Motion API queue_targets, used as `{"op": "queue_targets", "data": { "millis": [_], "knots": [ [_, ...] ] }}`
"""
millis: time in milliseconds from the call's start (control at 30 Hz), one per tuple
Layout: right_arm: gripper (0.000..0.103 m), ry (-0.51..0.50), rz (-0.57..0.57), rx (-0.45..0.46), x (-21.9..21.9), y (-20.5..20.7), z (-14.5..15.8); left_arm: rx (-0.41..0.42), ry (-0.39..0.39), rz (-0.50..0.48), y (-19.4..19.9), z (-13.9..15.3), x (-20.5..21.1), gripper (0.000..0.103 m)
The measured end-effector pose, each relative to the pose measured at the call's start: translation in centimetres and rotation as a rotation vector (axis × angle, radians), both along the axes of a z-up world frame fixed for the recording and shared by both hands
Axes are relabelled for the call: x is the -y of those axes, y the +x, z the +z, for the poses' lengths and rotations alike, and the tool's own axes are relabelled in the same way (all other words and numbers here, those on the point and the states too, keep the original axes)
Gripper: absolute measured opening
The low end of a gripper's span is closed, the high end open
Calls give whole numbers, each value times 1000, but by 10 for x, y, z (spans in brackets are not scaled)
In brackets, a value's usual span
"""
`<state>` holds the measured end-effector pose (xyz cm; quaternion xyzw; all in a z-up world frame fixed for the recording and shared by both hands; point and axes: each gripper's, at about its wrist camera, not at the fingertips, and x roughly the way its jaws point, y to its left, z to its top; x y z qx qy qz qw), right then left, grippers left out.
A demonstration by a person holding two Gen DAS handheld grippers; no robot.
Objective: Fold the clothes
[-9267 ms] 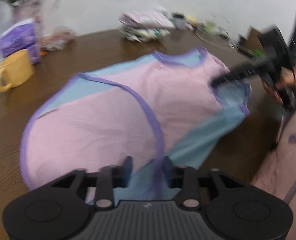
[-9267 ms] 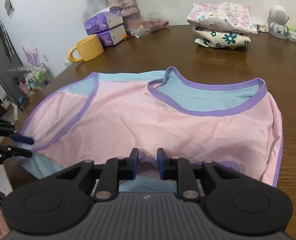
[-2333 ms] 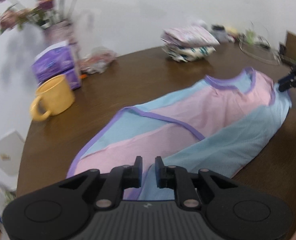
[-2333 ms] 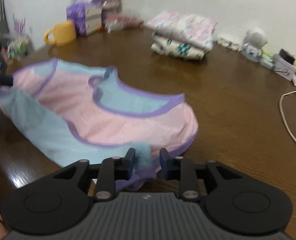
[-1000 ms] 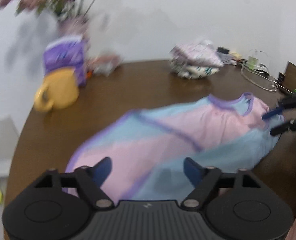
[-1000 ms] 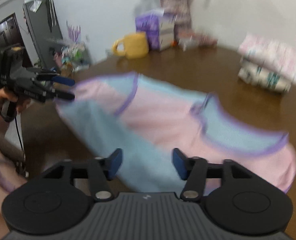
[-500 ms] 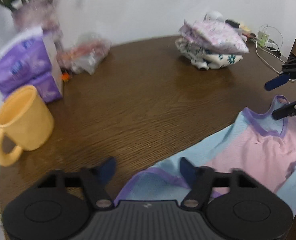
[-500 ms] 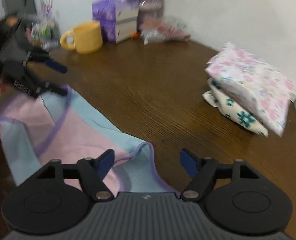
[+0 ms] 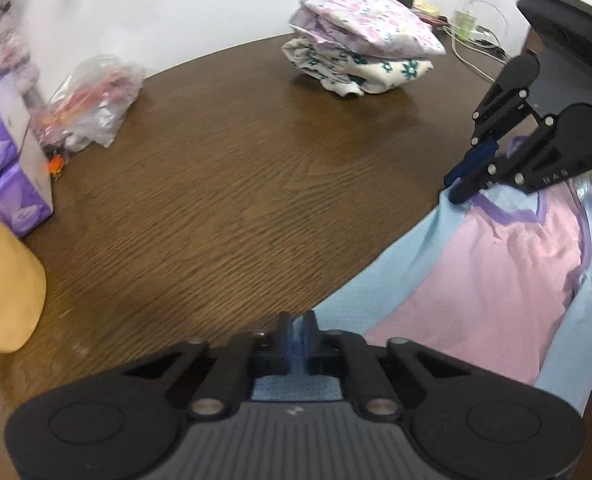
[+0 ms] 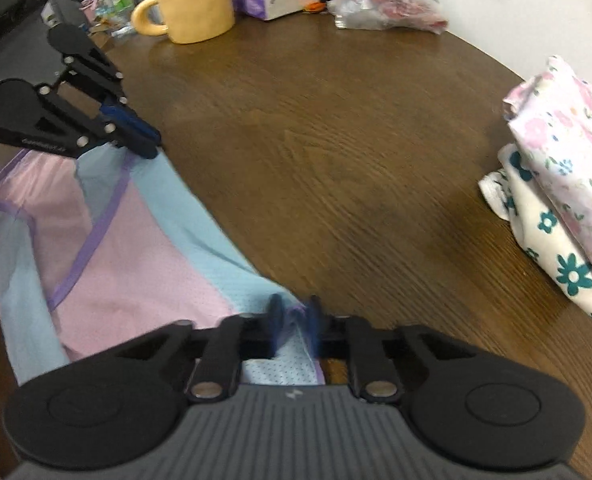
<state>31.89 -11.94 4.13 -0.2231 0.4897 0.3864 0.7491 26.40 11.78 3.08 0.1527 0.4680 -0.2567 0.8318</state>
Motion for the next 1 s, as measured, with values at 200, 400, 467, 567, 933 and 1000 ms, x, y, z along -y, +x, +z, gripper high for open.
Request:
{"op": "queue_targets", "data": {
  "millis": [200,400,467,567,933,1000],
  "knots": [
    [5,-4,27,112,4,-19,10,101,91,-27,-19,3,15,1],
    [5,8,133,308,17,-85,38,280,91,-34,-78,26,17,1],
    [5,-10,188,358,20,-118,39,333,84,-35,-103,34,18,1],
    [6,-48,253,399,22,-158,30,361,60,-29,-135,38,18,1],
    [28,142,78,283,54,-176,28,270,-86,97,-160,22,-2,14],
    [34,191,21,273,59,-170,30,267,-109,114,-155,22,0,18]
  ]
}}
